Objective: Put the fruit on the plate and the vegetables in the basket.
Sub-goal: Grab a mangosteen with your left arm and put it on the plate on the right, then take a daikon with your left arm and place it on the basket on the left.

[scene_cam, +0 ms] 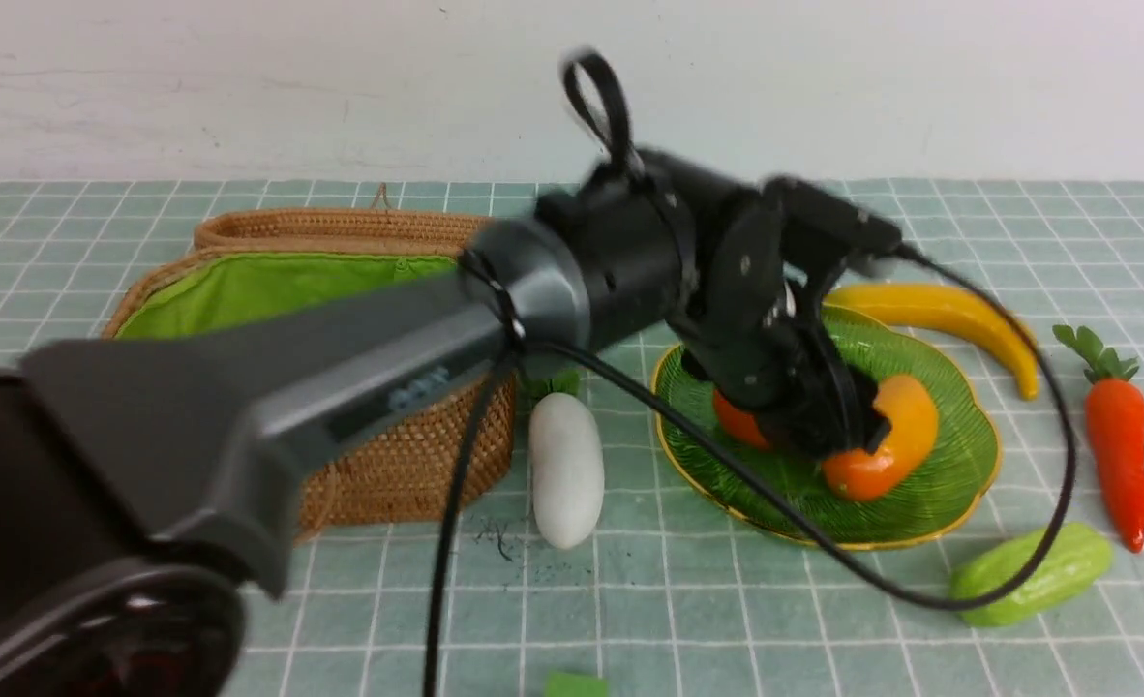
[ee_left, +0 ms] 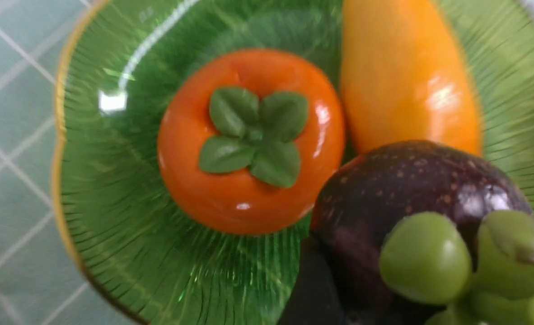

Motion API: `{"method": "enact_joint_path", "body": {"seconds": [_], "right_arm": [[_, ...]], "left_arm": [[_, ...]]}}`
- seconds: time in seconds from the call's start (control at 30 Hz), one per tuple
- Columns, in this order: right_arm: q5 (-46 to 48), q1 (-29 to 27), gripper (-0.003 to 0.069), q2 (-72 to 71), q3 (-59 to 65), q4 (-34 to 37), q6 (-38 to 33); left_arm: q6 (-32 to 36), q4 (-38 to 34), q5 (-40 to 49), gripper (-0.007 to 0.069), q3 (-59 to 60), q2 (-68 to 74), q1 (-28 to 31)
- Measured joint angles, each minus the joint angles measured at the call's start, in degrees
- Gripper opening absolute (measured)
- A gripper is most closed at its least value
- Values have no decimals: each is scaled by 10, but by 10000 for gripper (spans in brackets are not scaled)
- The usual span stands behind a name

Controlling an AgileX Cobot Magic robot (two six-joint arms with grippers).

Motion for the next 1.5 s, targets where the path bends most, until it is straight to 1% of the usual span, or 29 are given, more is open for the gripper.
{"method": "enact_joint_path", "body": {"seconds": [0.1, 0.2, 0.23, 0.27, 0.37, 0.47, 0.5, 0.57, 0.6, 0.63, 0.67, 0.73, 0.77, 0.8, 0.83, 0.9, 1.0, 1.03, 1.07, 1.1, 1.17, 1.2, 1.3, 1.5], "right_arm": [[0, 0, 141, 0, 0, 2, 1], [1, 0, 141, 0, 0, 4, 1], [1, 0, 141, 0, 0, 4, 1], [1, 0, 141, 0, 0, 4, 2], [1, 0, 141, 0, 0, 4, 2], [1, 0, 141, 0, 0, 2, 2], [0, 0, 141, 0, 0, 0, 2], [-1, 0, 141, 0, 0, 0, 2], [-1, 0, 141, 0, 0, 0, 2], [-1, 0, 141, 0, 0, 0, 2], [-1, 0, 141, 0, 0, -2, 2], [-1, 0, 141, 0, 0, -3, 2], [-1, 0, 141, 0, 0, -3, 2], [-1, 0, 141, 0, 0, -3, 1], [-1, 0, 142, 0, 0, -3, 1], [-1, 0, 143, 0, 0, -4, -6], [-1, 0, 144, 0, 0, -5, -10], [-1, 0, 145, 0, 0, -8, -11], [-1, 0, 145, 0, 0, -8, -11], [-1, 0, 146, 0, 0, -8, -12], [-1, 0, 147, 0, 0, -8, -15], [-1, 0, 148, 0, 0, -8, -21], [-1, 0, 149, 0, 0, -8, -25], [-1, 0, 149, 0, 0, -8, -27]], "left_arm": [[0, 3, -10, 533, 2, 17, 0], [0, 3, -14, 600, 3, 20, 0], [0, 0, -13, 638, 3, 15, 0], [0, -2, -11, 654, 3, 11, 0], [0, -3, 5, 668, 3, -9, 0], [-4, -3, 28, 661, 3, -29, 0], [-16, -3, 55, 645, 3, -44, 0], [-76, 4, 120, 594, 3, -71, 0], [-83, 7, 126, 589, 3, -73, 0], [-152, 26, 184, 534, 2, -86, 0], [-189, 43, 216, 503, 2, -89, 0], [-234, 83, 263, 459, 2, -89, 0], [-243, 88, 267, 451, 2, -87, 0], [-261, 119, 287, 433, 2, -82, 1], [-272, 136, 296, 426, 2, -74, 3], [-288, 154, 300, 426, 2, -57, 8], [-296, 162, 292, 448, 2, -30, 15], [-301, 168, 283, 470, 2, -15, 19], [-302, 168, 282, 474, 2, -13, 20], [-314, 176, 270, 498, 2, -1, 21], [-323, 187, 265, 514, 2, 7, 21], [-339, 209, 262, 532, 2, 13, 21], [-366, 233, 254, 544, 2, 23, 22], [-378, 238, 248, 547, 2, 34, 24]]}}
